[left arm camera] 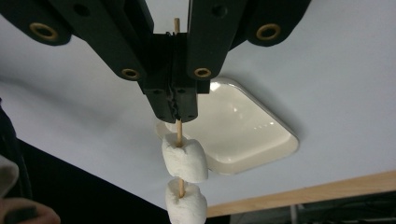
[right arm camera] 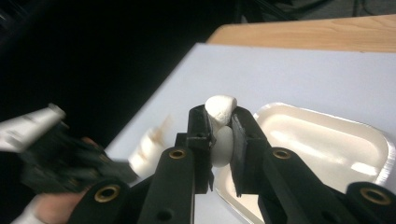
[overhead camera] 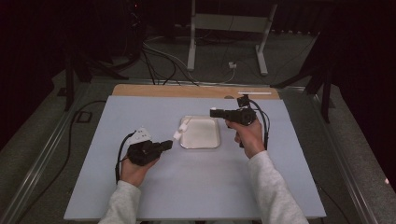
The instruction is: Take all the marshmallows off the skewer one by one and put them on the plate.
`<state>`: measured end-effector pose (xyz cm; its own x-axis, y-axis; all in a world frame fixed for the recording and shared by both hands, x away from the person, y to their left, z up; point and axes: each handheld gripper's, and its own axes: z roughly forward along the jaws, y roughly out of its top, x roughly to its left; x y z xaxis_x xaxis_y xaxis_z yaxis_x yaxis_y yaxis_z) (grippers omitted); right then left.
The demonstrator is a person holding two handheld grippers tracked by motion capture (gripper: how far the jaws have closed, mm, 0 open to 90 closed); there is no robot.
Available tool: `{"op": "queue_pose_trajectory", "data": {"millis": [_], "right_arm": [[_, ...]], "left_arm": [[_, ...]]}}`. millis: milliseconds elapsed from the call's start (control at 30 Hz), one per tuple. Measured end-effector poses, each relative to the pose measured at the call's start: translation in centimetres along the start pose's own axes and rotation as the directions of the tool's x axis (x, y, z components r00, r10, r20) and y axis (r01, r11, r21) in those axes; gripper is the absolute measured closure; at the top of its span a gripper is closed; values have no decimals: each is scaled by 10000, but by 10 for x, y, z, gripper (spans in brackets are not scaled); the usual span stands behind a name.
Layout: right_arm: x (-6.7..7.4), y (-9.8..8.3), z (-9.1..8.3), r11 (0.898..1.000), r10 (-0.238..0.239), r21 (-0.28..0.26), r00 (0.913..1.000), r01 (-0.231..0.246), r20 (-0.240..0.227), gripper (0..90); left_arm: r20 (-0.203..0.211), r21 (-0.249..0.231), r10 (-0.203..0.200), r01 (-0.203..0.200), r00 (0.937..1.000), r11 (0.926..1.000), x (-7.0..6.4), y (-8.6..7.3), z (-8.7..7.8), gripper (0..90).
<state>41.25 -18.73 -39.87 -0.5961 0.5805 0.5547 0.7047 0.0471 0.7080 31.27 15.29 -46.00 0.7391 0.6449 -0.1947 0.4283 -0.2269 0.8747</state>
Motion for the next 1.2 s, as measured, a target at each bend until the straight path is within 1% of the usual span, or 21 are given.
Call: {"op": "queue_pose_trajectory", "data": {"millis": [67,133,200,267,300,367,400,433,500,533,600,667,700,800,867,933,1000,1067,1100,1167,1200], "right_arm": [[-3,-3,5,10000,21,36,10000,-21,76,786],[-7,-8,10,9999,138,98,9998,-139,108,781],[-11,-13,15,9996,55,285,9991,-67,417,778],[-16,-18,20,9990,91,439,9986,-114,525,776],[-18,-21,21,9986,67,522,9975,-103,696,775],[-24,-29,28,9973,-96,730,9943,18,1061,770],[-24,-29,28,9973,-96,730,9943,18,1061,770],[-27,-34,34,9955,-231,946,9905,103,1354,767],[-29,-36,37,9944,-295,1046,9895,147,1415,765],[-32,-41,44,9921,-415,1239,9864,218,1591,761],[-33,-42,46,9911,-438,1311,9852,220,1660,760],[-35,-48,56,9846,-660,1717,9780,318,1979,759],[-35,-48,56,9846,-660,1717,9780,318,1979,759],[-35,-52,64,9788,-936,1988,9716,498,2174,753],[-37,-54,68,9777,-865,2059,9719,406,2187,751],[-39,-56,72,9752,-886,2180,9700,381,2265,746],[-40,-58,75,9732,-820,2282,9699,283,2291,709],[-42,-59,76,9738,-827,2259,9673,273,2398,633],[-43,-59,77,9737,-790,2266,9691,248,2336,598],[-42,-59,77,9722,-856,2325,9668,281,2409,537],[-42,-60,77,9730,-867,2287,9674,309,2380,510]], "left_arm": [[-145,-17,-9,9,9999,10000,0,0,-1,900],[-190,-74,-112,111,9998,9999,1,0,-3,900],[-239,-130,-143,140,9996,9998,3,0,-4,900],[-289,-144,-202,198,9994,9997,4,-1,-5,900],[-301,-137,-228,224,9993,9997,4,-1,-5,900],[-292,-98,-212,210,9993,9997,4,0,-4,900],[-293,-87,-223,221,9993,9997,3,0,-4,900],[-281,-83,-238,235,9993,9997,3,0,-3,900],[-304,-47,-239,238,9993,9997,2,0,-1,900],[-300,8,-231,231,9993,9997,2,0,-1,900],[-297,47,-235,236,9993,9997,2,-1,1,900],[-302,77,-256,259,9992,9996,2,-1,1,900],[-303,78,-266,269,9992,9996,2,-1,1,900],[-330,86,-314,317,9990,9995,2,-2,2,900],[-328,124,-310,314,9990,9994,3,-2,3,900],[-309,126,-330,334,9990,9994,3,-2,3,900],[-312,115,-328,332,9990,9994,3,-2,3,900],[-309,120,-322,325,9990,9994,3,-2,3,900],[-314,122,-326,330,9990,9994,3,-3,3,900],[-301,130,-334,338,9990,9993,3,-3,3,900],[-305,133,-331,336,9990,9993,2,-3,3,900]]}}
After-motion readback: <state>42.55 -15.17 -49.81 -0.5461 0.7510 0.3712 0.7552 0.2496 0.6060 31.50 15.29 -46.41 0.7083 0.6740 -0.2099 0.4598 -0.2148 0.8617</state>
